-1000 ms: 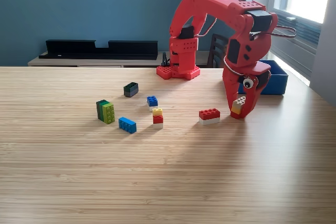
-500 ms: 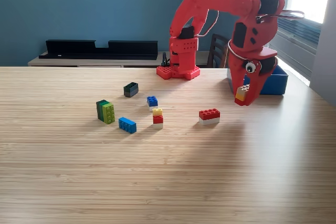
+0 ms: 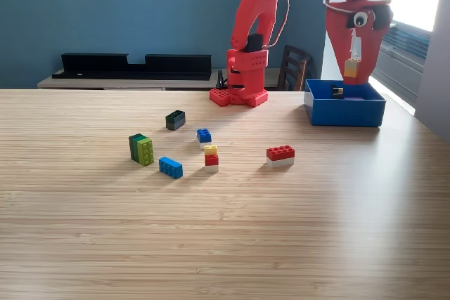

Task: Grasp a lego block and put it in the bin.

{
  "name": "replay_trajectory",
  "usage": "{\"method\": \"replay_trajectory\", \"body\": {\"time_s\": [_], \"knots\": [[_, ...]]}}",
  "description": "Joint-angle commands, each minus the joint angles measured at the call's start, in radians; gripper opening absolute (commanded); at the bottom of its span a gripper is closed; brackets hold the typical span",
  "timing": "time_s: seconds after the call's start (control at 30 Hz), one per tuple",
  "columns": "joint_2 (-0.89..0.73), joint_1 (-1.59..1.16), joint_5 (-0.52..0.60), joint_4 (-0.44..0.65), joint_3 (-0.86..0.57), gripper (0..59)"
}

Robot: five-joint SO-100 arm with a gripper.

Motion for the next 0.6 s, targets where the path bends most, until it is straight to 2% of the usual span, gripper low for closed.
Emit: {"method": "replay_trajectory", "body": {"time_s": [0.03,0.43,0.6], "knots": [[0.233,-0.127,0.005,0.017,0.091,0.0],[0.261,-0.417,-0.086,0.037,0.296,0.0],[0.259,-0.480,-0.110,0.029,0.328,0.0]]}}
